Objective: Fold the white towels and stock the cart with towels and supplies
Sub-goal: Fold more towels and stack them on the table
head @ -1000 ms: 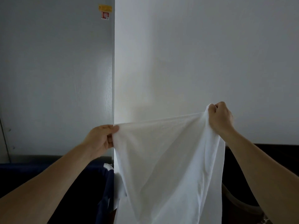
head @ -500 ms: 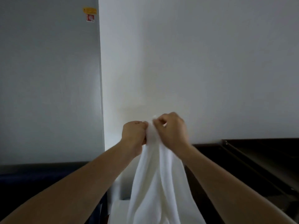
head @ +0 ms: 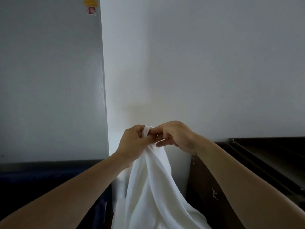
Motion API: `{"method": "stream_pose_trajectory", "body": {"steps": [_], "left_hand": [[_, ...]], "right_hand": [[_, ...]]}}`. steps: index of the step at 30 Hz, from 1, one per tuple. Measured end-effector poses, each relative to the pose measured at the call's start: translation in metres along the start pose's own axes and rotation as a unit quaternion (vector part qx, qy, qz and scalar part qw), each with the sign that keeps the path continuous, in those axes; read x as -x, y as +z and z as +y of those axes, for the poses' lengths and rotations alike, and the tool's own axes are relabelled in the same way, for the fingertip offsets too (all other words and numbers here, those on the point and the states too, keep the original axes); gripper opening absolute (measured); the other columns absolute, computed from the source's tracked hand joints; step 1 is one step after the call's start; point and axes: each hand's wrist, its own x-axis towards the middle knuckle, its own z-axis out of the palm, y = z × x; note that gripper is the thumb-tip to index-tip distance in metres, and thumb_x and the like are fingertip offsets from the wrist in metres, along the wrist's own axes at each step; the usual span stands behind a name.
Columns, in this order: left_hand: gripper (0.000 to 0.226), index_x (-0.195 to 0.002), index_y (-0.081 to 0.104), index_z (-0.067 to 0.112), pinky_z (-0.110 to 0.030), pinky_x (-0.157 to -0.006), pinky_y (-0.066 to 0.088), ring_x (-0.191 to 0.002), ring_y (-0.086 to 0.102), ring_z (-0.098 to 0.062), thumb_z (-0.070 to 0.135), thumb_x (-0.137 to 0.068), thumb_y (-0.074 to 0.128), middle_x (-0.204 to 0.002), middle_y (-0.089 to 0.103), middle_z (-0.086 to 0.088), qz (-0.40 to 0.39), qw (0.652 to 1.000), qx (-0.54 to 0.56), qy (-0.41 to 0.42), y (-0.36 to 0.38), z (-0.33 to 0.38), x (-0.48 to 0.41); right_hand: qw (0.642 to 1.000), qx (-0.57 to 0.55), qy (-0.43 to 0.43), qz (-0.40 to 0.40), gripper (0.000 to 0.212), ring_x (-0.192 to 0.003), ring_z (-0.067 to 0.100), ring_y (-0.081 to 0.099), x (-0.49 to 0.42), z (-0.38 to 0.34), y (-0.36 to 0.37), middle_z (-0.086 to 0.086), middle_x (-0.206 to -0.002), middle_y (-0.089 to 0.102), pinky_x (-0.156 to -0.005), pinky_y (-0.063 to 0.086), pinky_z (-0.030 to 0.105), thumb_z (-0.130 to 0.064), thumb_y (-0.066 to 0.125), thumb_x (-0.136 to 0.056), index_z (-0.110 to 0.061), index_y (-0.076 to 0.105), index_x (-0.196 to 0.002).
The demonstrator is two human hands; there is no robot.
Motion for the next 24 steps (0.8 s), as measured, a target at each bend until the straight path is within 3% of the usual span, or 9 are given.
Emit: {"method": "stream_pose_trajectory", "body": {"steps": [3, 5, 7, 10, 13, 16, 19, 21, 24], "left_hand": [[0.014, -0.100, 0.073, 0.019, -0.029, -0.085, 0.056, -0.094, 0.071, -0.017, 0.009, -0.092, 0.068, -0.094, 0.077, 0.000, -0.030, 0.999, -0.013, 0.022, -0.005, -0.001, 0.005], [0.017, -0.105, 0.073, 0.013, -0.029, -0.087, 0.056, -0.094, 0.071, -0.017, 0.004, -0.093, 0.064, -0.100, 0.076, -0.005, -0.069, 0.997, 0.024, 0.014, -0.014, 0.003, 0.007], [0.019, -0.109, 0.069, 0.003, -0.030, -0.087, 0.056, -0.093, 0.069, -0.019, 0.001, -0.092, 0.061, -0.101, 0.074, -0.010, -0.126, 0.988, 0.089, -0.002, -0.025, 0.011, 0.007], [0.023, -0.106, 0.064, -0.001, -0.026, -0.074, 0.057, -0.084, 0.069, -0.019, 0.001, -0.084, 0.056, -0.091, 0.071, -0.010, -0.179, 0.965, 0.190, -0.010, -0.043, 0.030, -0.001], [0.019, -0.098, 0.066, 0.004, -0.028, -0.065, 0.056, -0.076, 0.068, -0.020, 0.004, -0.083, 0.053, -0.085, 0.069, -0.008, -0.182, 0.962, 0.203, -0.005, -0.068, 0.042, -0.010], [0.013, -0.090, 0.073, 0.012, -0.030, -0.065, 0.057, -0.077, 0.069, -0.020, 0.007, -0.078, 0.069, -0.086, 0.069, -0.007, -0.179, 0.963, 0.201, 0.000, -0.087, 0.040, -0.018], [0.038, -0.094, 0.074, 0.013, -0.030, -0.071, 0.057, -0.085, 0.070, -0.020, 0.025, -0.060, 0.087, -0.094, 0.070, -0.007, -0.167, 0.970, 0.177, 0.011, -0.099, 0.034, -0.023], [0.036, -0.096, 0.075, 0.013, -0.028, -0.073, 0.057, -0.088, 0.070, -0.019, 0.026, -0.063, 0.083, -0.097, 0.072, -0.006, -0.126, 0.977, 0.169, 0.013, -0.104, 0.028, -0.027], [0.022, -0.104, 0.071, 0.010, -0.027, -0.073, 0.057, -0.091, 0.069, -0.019, 0.012, -0.084, 0.063, -0.100, 0.072, -0.006, -0.057, 0.983, 0.175, 0.002, -0.107, 0.020, -0.032]], "right_hand": [[0.986, 0.129, -0.043, 0.096, 0.034, -0.080, 0.015, 0.070, -0.008, 0.020, -0.017, 0.004, -0.086, 0.077, -0.071, 0.055, 0.031, 0.002, 0.049, -0.082, -0.014, 0.077, -0.088], [0.978, 0.147, -0.053, 0.138, 0.037, -0.085, 0.006, 0.065, -0.010, 0.038, -0.032, -0.004, -0.095, 0.074, -0.073, 0.049, 0.026, 0.007, 0.053, -0.081, -0.020, 0.073, -0.097], [0.985, 0.159, -0.032, 0.056, 0.059, -0.111, 0.005, 0.059, -0.011, 0.057, -0.036, -0.010, -0.118, 0.065, -0.078, 0.047, 0.021, 0.003, 0.059, -0.070, -0.026, 0.062, -0.121], [0.989, 0.119, 0.015, -0.086, 0.084, -0.116, 0.009, 0.057, -0.012, 0.075, -0.020, -0.006, -0.128, 0.061, -0.086, 0.050, 0.028, -0.017, 0.059, -0.053, -0.027, 0.054, -0.136], [0.981, 0.117, 0.023, -0.153, 0.069, -0.118, 0.021, 0.061, -0.013, 0.074, -0.003, 0.002, -0.126, 0.065, -0.100, 0.051, 0.043, -0.030, 0.062, -0.053, -0.035, 0.062, -0.122], [0.972, 0.173, 0.017, -0.156, 0.049, -0.111, 0.020, 0.065, -0.015, 0.072, 0.000, -0.001, -0.116, 0.070, -0.096, 0.054, 0.041, -0.038, 0.068, -0.051, -0.042, 0.068, -0.100], [0.963, 0.227, 0.032, -0.142, 0.046, -0.106, 0.012, 0.065, -0.013, 0.088, -0.011, -0.009, -0.110, 0.071, -0.094, 0.054, 0.035, -0.035, 0.072, -0.057, -0.036, 0.069, -0.103], [0.958, 0.253, 0.044, -0.126, 0.039, -0.104, 0.009, 0.064, -0.006, 0.104, -0.017, -0.012, -0.106, 0.070, -0.096, 0.051, 0.032, -0.027, 0.075, -0.065, -0.030, 0.070, -0.104], [0.955, 0.263, 0.066, -0.122, 0.036, -0.103, 0.012, 0.065, 0.005, 0.124, -0.016, -0.008, -0.105, 0.071, -0.094, 0.051, 0.030, -0.018, 0.076, -0.072, -0.023, 0.071, -0.107]]}}
